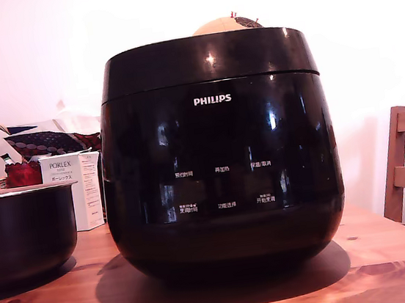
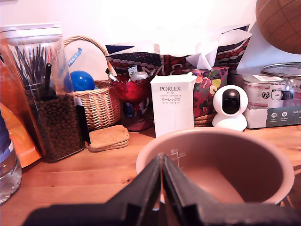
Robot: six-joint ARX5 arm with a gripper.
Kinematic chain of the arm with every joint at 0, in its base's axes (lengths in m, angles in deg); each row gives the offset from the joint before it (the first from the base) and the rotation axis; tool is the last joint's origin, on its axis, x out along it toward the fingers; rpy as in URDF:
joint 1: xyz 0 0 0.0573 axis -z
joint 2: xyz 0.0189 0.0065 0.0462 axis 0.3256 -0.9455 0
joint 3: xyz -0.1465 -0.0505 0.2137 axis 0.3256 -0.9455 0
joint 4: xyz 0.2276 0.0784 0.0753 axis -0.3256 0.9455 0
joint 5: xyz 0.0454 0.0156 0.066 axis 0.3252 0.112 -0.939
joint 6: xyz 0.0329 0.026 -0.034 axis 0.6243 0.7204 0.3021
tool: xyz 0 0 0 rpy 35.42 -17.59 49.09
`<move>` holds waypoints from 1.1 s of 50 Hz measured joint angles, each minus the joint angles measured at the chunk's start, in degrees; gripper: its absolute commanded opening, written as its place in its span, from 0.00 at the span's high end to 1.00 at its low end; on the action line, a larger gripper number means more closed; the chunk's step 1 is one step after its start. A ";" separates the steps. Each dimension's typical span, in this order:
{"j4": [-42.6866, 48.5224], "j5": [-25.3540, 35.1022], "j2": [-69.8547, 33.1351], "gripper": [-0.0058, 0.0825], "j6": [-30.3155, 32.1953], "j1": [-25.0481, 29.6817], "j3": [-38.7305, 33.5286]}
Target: Open the rice cooker by pressing the large metal button on the top of its lid with medium force
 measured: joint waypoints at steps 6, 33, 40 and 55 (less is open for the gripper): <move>3.82 5.25 0.28 0.96 0.07 -1.62 0.72; -7.10 5.68 0.28 0.96 0.07 -1.79 0.90; -10.29 7.06 0.28 0.96 -0.15 -1.79 0.90; -10.99 16.76 0.28 0.96 -7.61 -1.79 2.08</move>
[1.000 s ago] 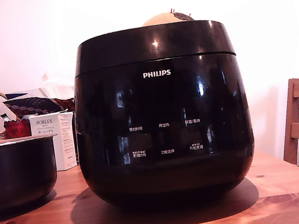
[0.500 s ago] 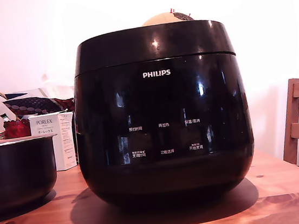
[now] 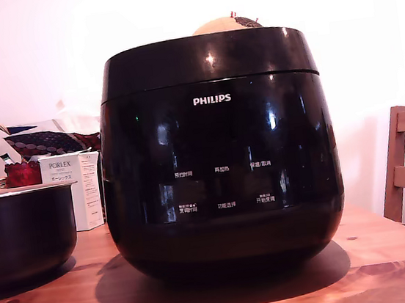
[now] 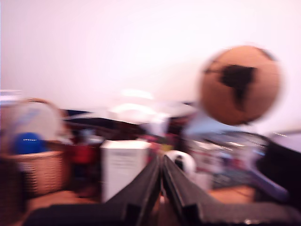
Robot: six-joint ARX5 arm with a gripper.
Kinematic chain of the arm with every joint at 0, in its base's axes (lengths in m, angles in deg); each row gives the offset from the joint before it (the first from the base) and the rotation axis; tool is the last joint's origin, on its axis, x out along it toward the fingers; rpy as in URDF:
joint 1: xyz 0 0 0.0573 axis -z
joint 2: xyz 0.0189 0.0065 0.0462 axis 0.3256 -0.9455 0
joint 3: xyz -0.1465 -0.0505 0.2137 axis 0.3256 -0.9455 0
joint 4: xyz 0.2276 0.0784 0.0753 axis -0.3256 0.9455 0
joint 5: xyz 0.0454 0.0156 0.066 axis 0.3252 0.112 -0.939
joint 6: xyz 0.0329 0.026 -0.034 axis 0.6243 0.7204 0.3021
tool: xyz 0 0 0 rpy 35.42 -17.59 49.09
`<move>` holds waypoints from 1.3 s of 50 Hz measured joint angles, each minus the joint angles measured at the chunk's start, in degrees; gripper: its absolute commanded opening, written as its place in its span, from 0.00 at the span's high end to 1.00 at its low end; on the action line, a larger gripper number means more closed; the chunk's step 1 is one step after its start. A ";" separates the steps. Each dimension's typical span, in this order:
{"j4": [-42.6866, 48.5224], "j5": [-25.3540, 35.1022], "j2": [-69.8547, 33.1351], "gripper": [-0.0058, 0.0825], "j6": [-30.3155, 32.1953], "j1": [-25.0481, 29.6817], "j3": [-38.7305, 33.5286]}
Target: Open the rice cooker by pressing the large metal button on the top of its lid with medium force
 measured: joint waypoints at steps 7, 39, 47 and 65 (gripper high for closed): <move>2.56 7.58 0.00 0.96 0.00 0.04 3.23; 9.90 18.01 -4.00 0.96 -9.03 3.52 15.96; 6.05 18.75 -9.29 0.96 -9.07 5.99 16.79; -1.16 17.18 -24.09 0.96 -9.07 17.68 18.23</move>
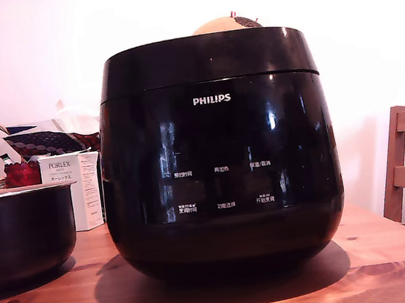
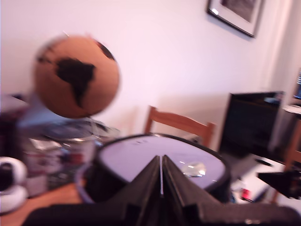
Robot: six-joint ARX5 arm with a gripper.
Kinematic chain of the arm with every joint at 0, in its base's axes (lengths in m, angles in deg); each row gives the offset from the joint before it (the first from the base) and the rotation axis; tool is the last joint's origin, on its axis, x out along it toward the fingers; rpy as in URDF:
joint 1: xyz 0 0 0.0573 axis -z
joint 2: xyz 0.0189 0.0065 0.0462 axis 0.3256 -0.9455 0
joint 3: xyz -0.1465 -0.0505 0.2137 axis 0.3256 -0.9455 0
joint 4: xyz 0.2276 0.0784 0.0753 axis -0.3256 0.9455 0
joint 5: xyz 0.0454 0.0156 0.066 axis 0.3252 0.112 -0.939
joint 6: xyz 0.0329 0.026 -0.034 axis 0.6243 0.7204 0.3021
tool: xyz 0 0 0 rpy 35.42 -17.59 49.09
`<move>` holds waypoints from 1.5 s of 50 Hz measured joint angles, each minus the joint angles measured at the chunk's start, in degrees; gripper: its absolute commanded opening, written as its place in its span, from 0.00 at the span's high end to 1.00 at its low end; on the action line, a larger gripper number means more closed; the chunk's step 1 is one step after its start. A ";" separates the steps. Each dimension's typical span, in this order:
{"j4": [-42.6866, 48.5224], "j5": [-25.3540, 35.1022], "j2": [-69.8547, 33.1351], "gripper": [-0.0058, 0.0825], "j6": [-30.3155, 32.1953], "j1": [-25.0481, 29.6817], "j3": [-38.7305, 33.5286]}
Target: Open the rice cooker by pressing the large metal button on the top of its lid with medium force
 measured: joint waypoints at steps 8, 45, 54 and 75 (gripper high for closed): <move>-3.54 -3.15 -7.39 0.96 1.60 7.82 2.45; 6.21 -14.53 -41.31 0.96 18.16 27.65 25.14; 11.69 -15.15 -46.97 0.96 19.02 27.65 29.33; 16.90 -20.04 -48.65 0.96 23.06 28.50 32.57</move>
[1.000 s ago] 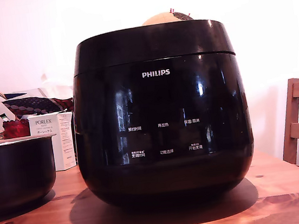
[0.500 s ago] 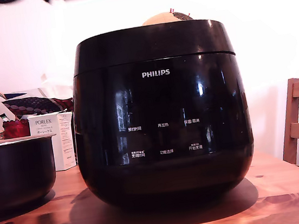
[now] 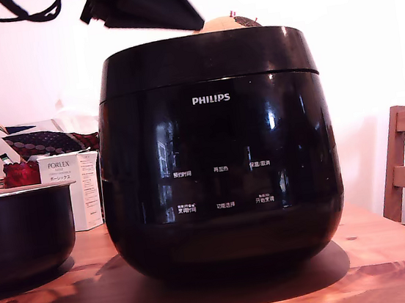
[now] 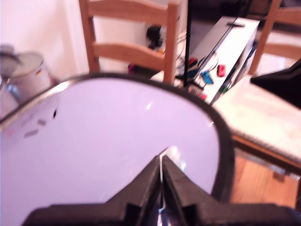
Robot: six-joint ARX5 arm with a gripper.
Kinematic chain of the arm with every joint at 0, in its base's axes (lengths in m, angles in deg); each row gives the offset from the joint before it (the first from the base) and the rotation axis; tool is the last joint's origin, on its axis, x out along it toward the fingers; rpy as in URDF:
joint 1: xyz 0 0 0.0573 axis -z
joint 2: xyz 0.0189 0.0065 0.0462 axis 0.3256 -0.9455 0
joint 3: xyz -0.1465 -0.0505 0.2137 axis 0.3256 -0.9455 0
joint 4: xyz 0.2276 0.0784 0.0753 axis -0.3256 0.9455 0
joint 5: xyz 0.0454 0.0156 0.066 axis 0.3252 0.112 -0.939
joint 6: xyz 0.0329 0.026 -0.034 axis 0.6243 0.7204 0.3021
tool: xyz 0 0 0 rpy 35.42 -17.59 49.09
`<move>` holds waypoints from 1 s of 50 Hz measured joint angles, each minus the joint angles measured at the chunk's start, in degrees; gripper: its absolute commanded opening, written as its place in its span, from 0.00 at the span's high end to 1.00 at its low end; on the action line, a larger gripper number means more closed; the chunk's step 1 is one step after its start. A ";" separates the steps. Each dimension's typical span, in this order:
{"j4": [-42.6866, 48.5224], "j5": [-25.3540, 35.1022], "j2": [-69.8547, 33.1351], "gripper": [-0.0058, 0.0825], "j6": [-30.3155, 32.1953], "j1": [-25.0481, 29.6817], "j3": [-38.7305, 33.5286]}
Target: Open the rice cooker by pressing the large metal button on the top of its lid with medium force
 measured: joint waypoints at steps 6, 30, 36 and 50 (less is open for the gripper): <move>0.04 -0.31 0.00 0.96 1.09 0.00 0.00; -1.22 -0.35 -2.34 0.96 1.11 0.66 0.33; -0.68 -0.35 -2.73 0.96 1.11 1.18 0.87; 2.01 -0.87 -2.69 0.96 1.36 1.46 1.81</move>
